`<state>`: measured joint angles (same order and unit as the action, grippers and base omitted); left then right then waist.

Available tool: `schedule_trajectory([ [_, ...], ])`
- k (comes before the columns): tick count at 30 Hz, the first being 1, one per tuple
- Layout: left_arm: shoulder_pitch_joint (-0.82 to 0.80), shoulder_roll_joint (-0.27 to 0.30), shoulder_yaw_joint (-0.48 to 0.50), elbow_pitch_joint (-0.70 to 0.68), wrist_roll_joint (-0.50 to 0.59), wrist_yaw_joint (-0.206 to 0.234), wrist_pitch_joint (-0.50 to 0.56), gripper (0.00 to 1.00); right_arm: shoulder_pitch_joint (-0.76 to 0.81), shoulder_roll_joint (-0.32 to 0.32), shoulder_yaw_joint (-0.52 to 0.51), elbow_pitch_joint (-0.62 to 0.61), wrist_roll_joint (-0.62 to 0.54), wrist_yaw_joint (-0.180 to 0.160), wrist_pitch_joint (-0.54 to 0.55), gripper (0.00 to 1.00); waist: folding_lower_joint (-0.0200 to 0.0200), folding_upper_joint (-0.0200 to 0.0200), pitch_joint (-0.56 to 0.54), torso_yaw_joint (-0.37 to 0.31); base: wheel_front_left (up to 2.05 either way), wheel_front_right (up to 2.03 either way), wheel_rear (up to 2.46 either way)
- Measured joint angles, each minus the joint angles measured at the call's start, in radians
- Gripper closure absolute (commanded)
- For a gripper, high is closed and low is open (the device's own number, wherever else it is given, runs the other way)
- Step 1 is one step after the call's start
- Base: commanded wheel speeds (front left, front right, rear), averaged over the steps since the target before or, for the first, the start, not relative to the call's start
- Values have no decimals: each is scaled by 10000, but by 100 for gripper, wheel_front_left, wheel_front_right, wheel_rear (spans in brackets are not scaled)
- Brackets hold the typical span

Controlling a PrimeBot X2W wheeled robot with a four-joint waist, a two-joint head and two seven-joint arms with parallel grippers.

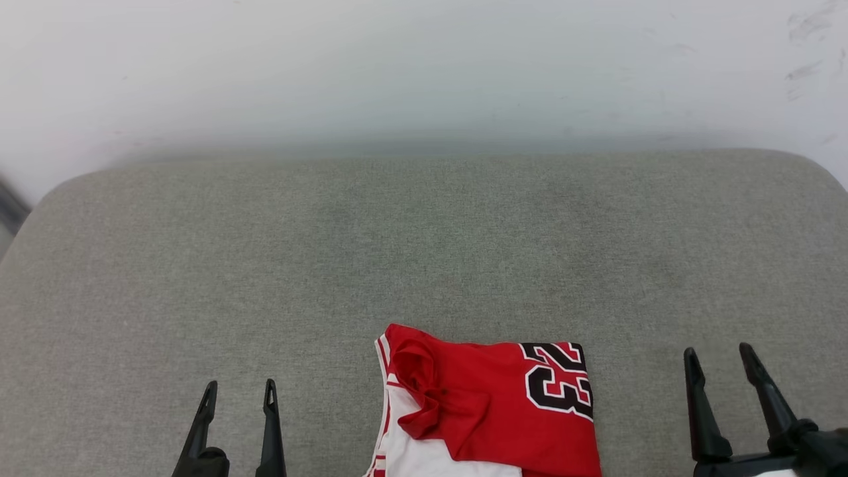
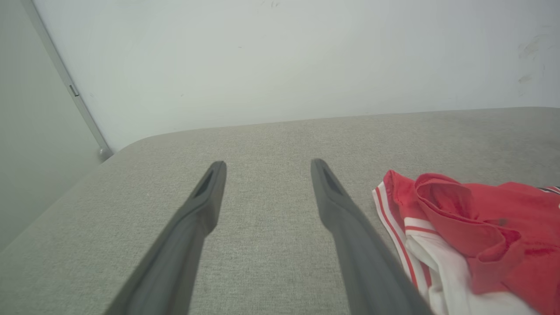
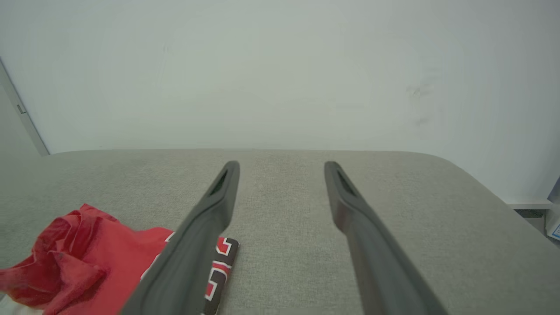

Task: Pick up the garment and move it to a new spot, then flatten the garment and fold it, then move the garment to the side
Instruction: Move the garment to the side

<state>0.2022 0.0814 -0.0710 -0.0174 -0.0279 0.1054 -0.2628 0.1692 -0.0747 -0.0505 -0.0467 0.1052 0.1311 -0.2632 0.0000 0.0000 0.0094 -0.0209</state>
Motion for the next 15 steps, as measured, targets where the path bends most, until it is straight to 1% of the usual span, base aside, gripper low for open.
schedule_trajectory([
  [6,77,-21,19,-17,0,-56,0,0,141,115,73,17,-107,0,0,0,0,0,-11,9,0,0,0],
  [8,79,-27,46,2,0,-58,0,0,19,121,-40,-19,-109,0,0,0,0,0,1,5,0,0,0],
  [11,77,-36,98,13,-15,-75,0,0,-699,-263,-104,-303,-167,0,0,0,0,0,55,-22,0,0,0],
  [15,-14,-38,130,56,-15,-146,0,0,-2091,-1225,84,-479,-196,0,0,0,0,0,174,-47,0,0,0],
])
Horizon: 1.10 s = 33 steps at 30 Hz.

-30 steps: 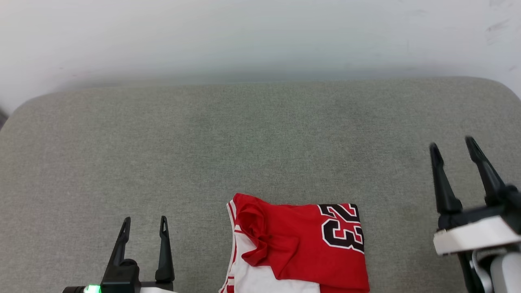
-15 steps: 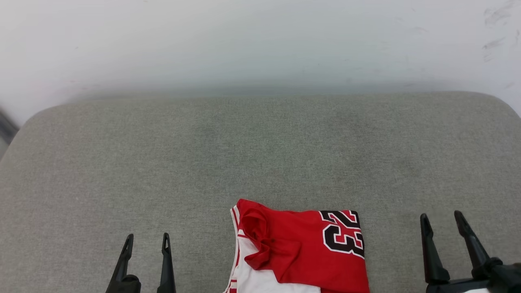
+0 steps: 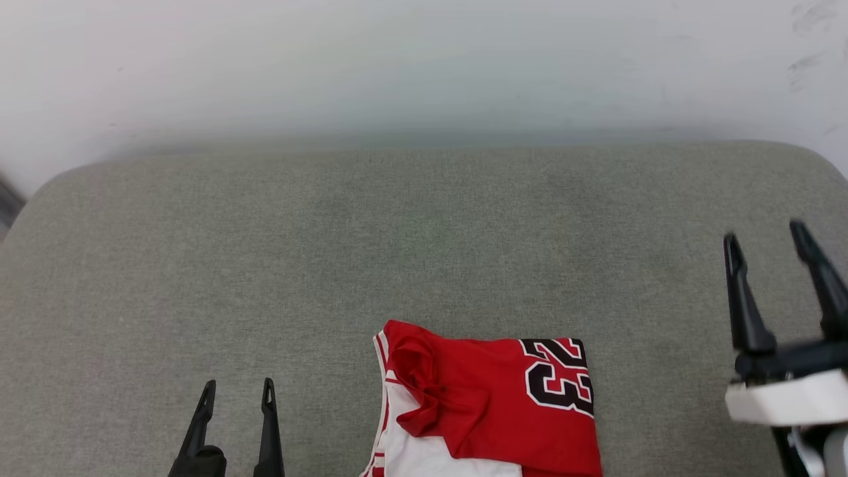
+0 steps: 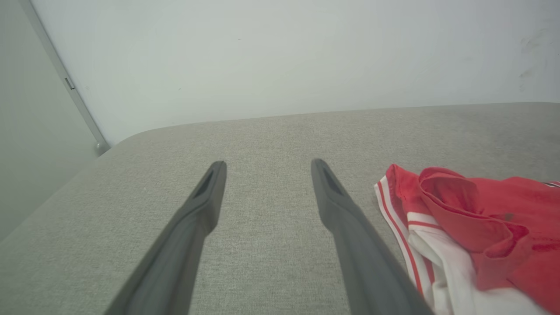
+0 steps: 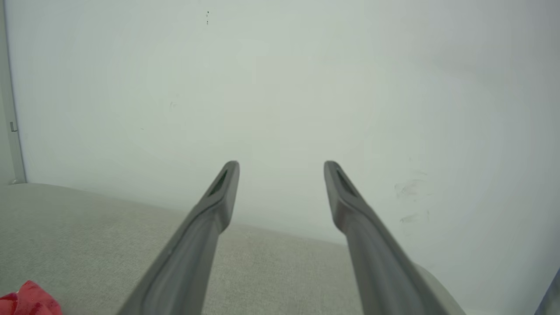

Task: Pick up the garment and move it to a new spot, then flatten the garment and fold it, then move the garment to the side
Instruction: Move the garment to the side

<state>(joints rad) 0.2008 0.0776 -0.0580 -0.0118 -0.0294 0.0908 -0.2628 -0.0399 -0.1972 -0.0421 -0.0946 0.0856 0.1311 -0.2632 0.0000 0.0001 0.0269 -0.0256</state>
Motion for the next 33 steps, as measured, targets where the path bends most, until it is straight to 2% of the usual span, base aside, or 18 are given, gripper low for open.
schedule_trajectory([
  [3,-81,-6,13,31,0,-35,0,0,-1113,-779,543,222,211,0,190,0,0,0,116,7,0,0,0],
  [6,-200,-21,31,59,-2,-96,0,0,-2191,-1536,1482,477,1032,0,1664,0,0,0,210,33,0,0,0],
  [8,-226,-29,48,65,-4,-123,-2,0,-2774,-2150,2293,673,1804,8,3225,0,0,0,281,36,0,0,0],
  [12,-329,-42,88,82,-6,-209,-2,0,-3487,-3212,3499,1005,4167,2,6755,0,1,0,431,56,0,0,0],
  [16,-516,-46,159,67,-2,-270,0,0,-3596,-3707,3689,1475,7003,-2,9789,0,0,0,633,94,0,0,0],
  [19,-724,-56,199,50,2,-307,0,0,-3471,-3781,3574,1875,8366,-2,11242,0,0,0,829,144,0,0,0],
  [21,-847,-56,211,52,17,-360,0,0,-3344,-3919,3743,1956,8659,0,11775,0,0,0,977,203,0,0,0],
  [24,-1054,-59,213,65,31,-437,-2,0,-3138,-3668,3827,2117,9064,0,12050,0,0,0,1227,302,0,0,0],
  [33,-1699,-100,56,171,86,-646,0,0,-2980,-2585,4544,3108,9156,0,11766,0,1,0,2036,765,0,0,0],
])
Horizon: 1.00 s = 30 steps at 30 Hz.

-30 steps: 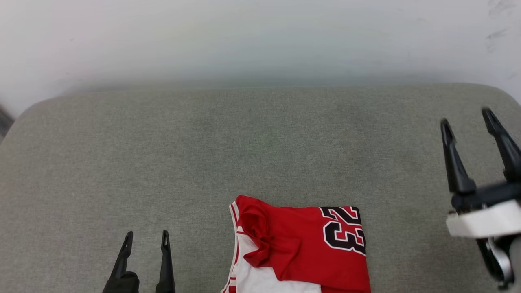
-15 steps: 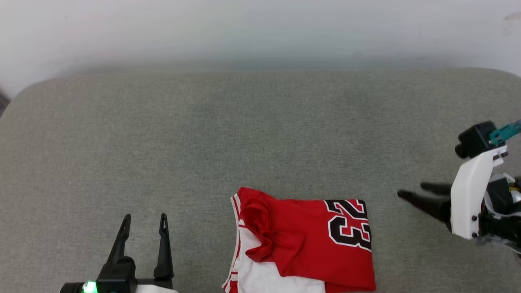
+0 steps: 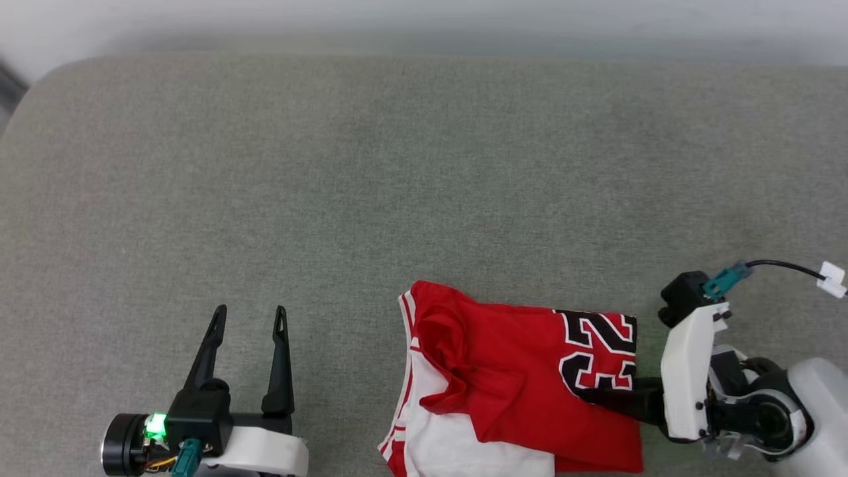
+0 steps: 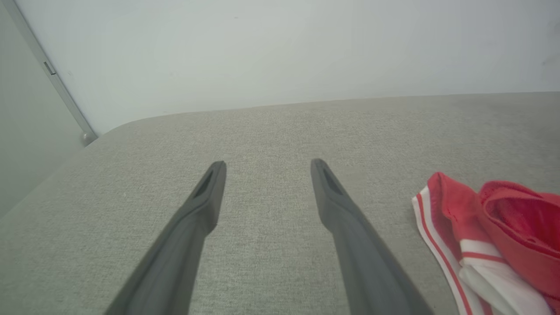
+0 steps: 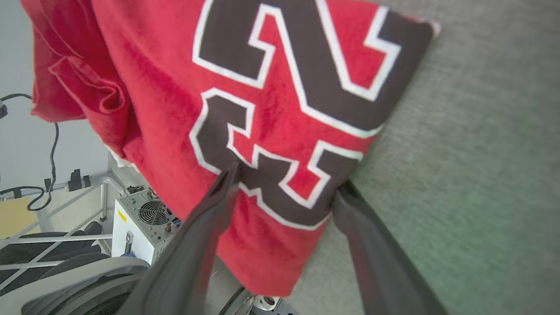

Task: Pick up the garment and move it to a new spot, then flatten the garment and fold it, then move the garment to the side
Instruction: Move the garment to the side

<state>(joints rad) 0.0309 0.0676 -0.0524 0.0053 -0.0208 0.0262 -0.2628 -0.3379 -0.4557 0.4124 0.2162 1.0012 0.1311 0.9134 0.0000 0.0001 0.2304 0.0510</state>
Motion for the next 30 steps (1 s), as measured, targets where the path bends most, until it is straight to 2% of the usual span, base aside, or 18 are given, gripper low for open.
schedule_trajectory([
  [6,-236,-21,-17,71,0,-54,0,0,-250,207,631,539,-215,10,-347,0,-1,-1,404,322,0,0,0],
  [7,-299,-33,-21,119,0,-46,0,0,-348,125,988,623,-385,15,-802,100,-1,-1,457,403,0,0,0],
  [16,0,-52,171,240,48,111,0,0,-955,-362,1979,408,-412,4,-2274,100,0,0,-60,141,0,0,0],
  [23,396,-46,407,109,27,219,0,0,-2043,-1597,2679,-1028,-698,0,-2706,100,0,0,-461,-696,0,0,0],
  [30,407,44,587,-159,82,259,-2,0,-2668,-2840,2481,-1996,-1064,0,-2692,100,-1,0,-422,-1898,0,0,0],
])
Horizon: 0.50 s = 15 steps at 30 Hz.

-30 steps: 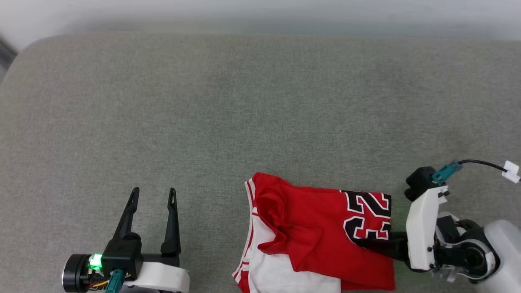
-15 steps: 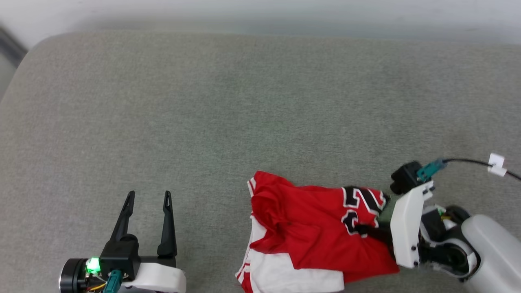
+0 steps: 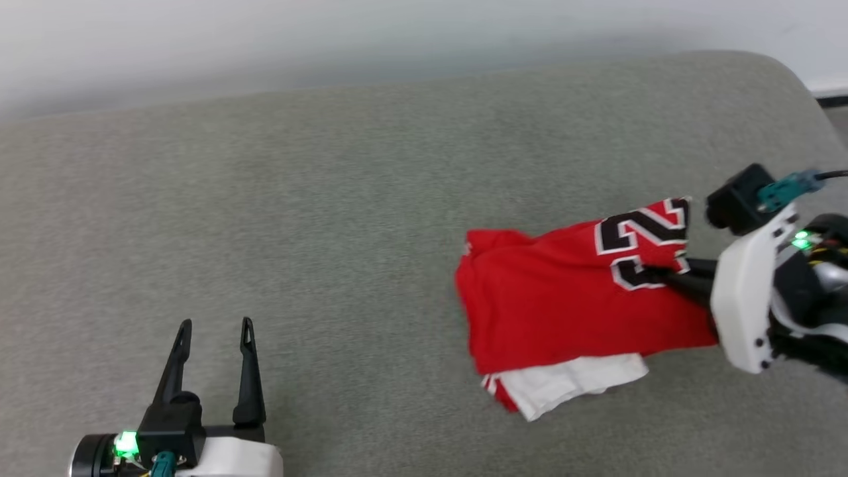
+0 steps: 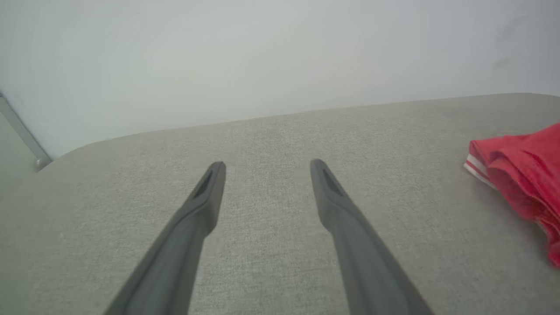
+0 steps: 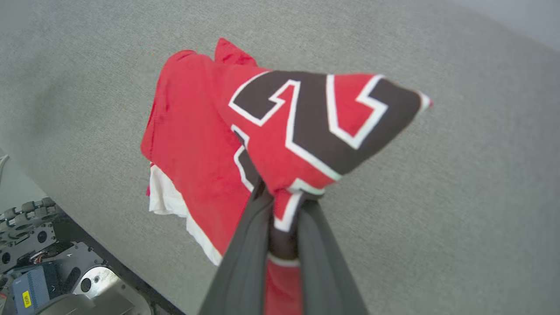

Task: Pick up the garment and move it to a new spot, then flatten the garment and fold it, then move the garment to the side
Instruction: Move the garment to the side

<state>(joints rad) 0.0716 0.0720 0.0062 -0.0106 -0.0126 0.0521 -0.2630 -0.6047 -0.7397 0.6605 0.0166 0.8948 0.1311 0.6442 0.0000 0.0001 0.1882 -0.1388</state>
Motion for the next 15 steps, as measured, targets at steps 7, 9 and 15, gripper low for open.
schedule_trajectory([
  [7,-555,282,-13,-176,98,-171,0,0,-253,-719,-1085,736,-629,2,226,100,1,0,771,-838,0,0,0],
  [9,-756,426,-36,-247,142,-215,2,0,-407,-890,-1371,1177,-918,4,226,100,1,0,1097,-983,0,0,0],
  [15,-1482,809,-174,-527,282,-347,0,0,-1090,-1352,-2161,2800,-2318,4,-46,100,1,0,2196,-1191,0,0,0],
])
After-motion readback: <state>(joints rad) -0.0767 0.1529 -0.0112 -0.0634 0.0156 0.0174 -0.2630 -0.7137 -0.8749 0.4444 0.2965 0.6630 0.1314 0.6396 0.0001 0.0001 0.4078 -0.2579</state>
